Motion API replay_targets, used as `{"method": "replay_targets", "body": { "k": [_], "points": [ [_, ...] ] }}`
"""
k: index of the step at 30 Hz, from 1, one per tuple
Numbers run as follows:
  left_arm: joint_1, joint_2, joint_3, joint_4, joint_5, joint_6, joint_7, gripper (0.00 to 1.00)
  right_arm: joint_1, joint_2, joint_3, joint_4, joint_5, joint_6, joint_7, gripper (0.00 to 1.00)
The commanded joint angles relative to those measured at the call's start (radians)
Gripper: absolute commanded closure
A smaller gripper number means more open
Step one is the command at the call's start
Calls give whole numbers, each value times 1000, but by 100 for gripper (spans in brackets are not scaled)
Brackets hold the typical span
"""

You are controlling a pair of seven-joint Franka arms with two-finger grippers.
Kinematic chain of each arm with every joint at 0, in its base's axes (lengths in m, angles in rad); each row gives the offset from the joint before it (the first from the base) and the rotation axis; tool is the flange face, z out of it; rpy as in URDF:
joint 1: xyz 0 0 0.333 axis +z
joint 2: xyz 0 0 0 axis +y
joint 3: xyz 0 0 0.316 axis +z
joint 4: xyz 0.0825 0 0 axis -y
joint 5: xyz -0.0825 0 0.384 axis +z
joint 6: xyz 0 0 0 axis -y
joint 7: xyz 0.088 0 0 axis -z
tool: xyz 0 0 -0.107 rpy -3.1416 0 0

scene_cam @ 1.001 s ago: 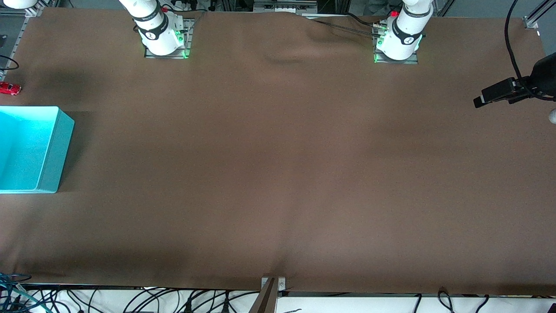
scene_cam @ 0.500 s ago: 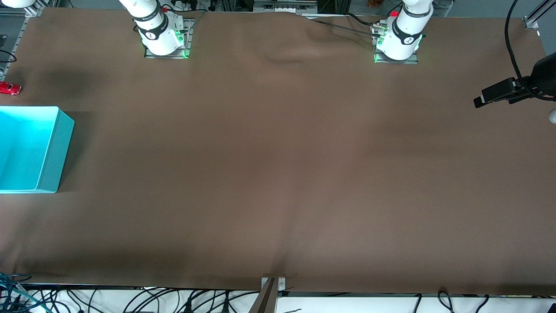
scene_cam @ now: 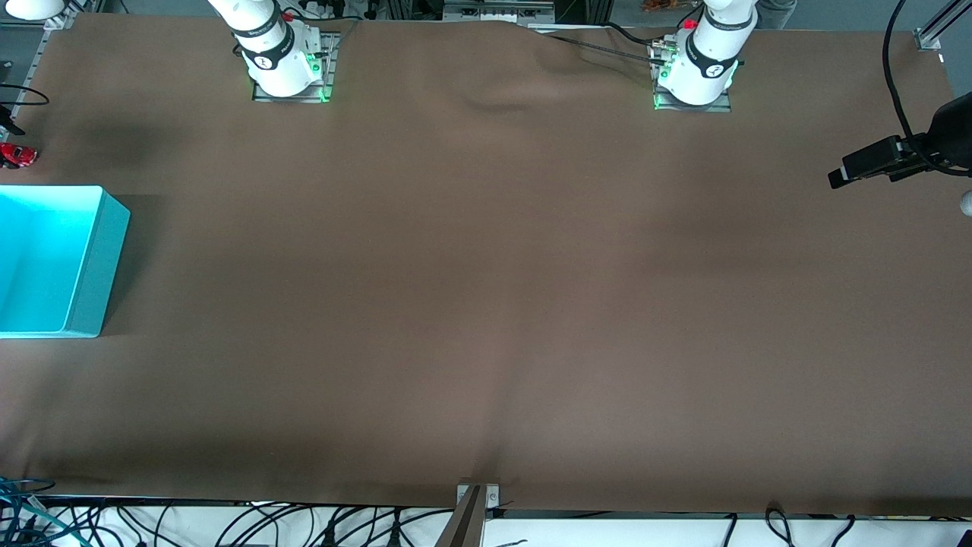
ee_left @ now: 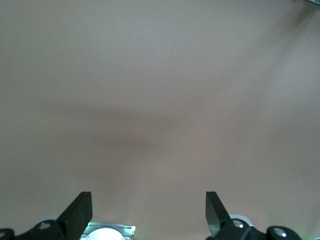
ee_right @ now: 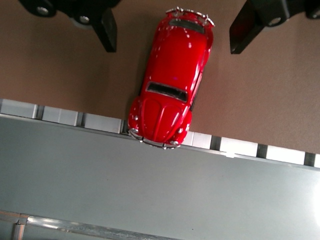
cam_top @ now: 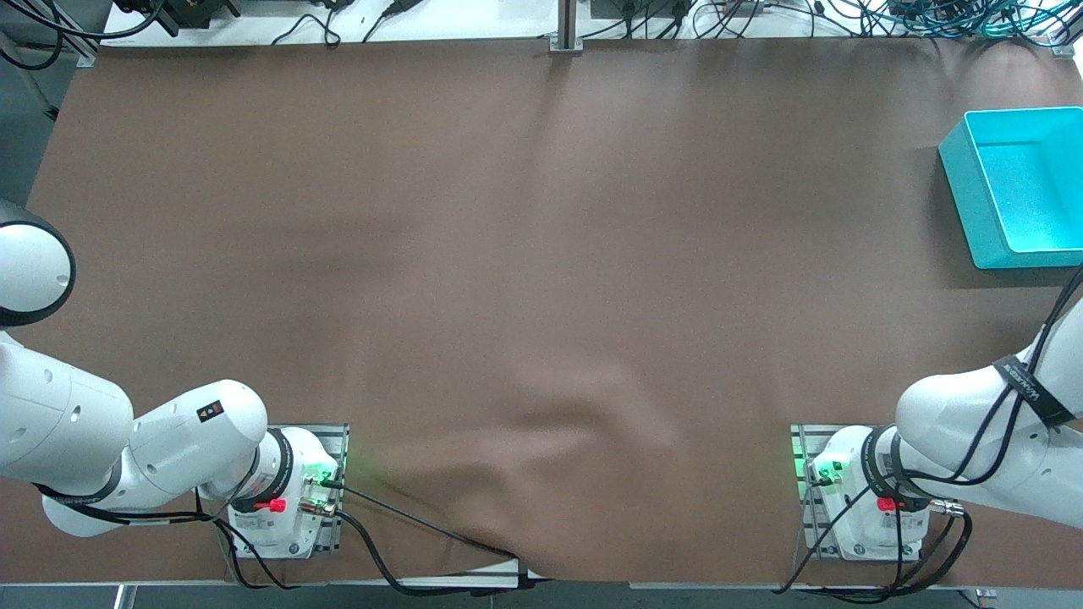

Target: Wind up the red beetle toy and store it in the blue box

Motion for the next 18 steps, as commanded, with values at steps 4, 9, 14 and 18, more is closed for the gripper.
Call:
{"method": "replay_targets", "body": {
  "k": [4,9,14,18],
  "points": [
    [4,-3,-2,13,8,-2,8,0,-33,13,-5,-10,9,41,-40,0],
    [4,-3,-2,13,8,-2,8,0,-58,16,-5,-1,9,63,-50,0],
    [4,-3,-2,13,8,-2,8,0,-58,17,-5,-1,9,66,-49,0],
    [4,-3,-1,13,8,-2,8,0,-58,19,-3,1,9,68,-50,0]
  ]
}}
